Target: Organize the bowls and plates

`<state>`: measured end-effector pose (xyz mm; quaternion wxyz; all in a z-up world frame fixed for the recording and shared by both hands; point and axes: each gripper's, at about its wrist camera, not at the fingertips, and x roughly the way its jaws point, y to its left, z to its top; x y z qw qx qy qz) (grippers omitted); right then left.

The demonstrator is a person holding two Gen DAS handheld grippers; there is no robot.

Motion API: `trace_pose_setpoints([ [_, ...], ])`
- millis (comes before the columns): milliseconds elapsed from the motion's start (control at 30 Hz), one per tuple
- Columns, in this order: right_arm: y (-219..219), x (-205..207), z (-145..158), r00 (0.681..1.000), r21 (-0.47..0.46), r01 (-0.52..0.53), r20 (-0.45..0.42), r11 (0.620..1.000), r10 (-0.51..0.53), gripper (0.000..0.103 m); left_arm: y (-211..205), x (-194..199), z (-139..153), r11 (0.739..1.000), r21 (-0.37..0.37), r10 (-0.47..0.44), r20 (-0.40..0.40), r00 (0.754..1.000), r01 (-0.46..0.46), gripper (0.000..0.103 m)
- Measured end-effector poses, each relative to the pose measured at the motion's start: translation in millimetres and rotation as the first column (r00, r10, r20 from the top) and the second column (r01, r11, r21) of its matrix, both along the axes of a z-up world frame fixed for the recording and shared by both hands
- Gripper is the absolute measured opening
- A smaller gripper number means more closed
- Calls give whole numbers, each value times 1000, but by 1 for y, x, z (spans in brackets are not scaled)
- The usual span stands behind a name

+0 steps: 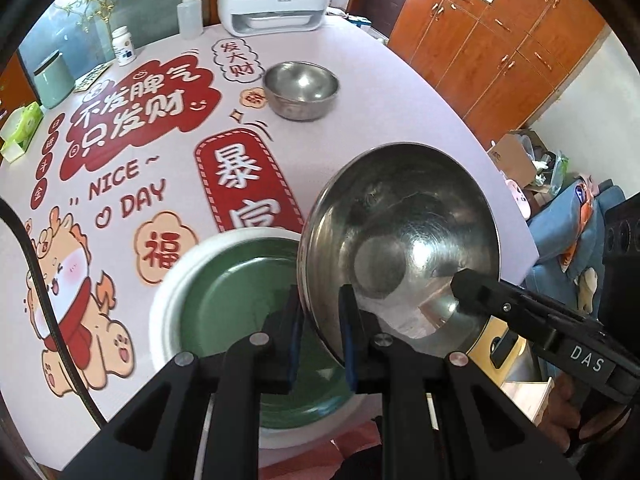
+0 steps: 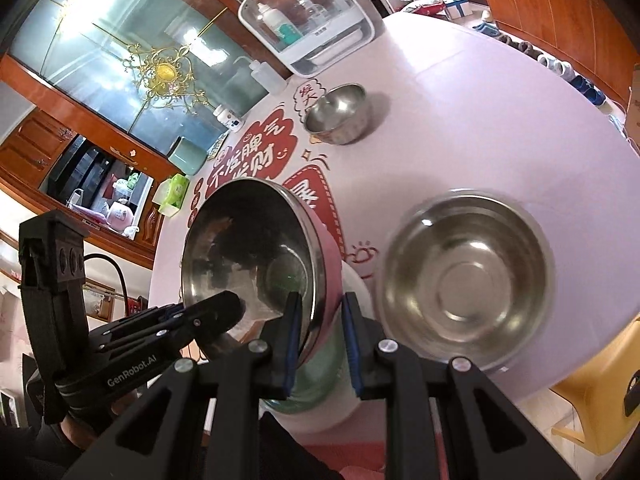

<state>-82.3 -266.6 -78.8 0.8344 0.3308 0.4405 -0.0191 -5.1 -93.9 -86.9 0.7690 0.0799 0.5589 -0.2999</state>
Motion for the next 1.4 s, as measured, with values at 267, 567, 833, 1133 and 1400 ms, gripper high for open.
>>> trace_pose_setpoints([
  [267, -33, -22, -7, 999, 7, 13, -36, 1000, -12, 20, -38, -22, -5, 1000, 7, -23, -5, 1000, 24, 15],
  [567, -66, -32, -19, 997, 13, 3, -82, 1000, -2, 20, -72, -37, -23, 999, 36, -13, -36, 999, 15, 15],
  [833, -86, -26, -34, 990, 19, -37, -136, 999, 40, 20, -90, -38, -44, 998, 60, 27, -83, 996, -22, 15],
  [1133, -103, -16, -55, 976, 53, -55, -206, 997, 64, 20, -109, -32, -66, 995, 96, 47, -133, 990, -34, 16],
  [1400, -113, -6, -64, 969, 83, -68, -233, 994, 86, 21, -121, -24, -75, 991, 124, 61, -156, 986, -42, 19],
])
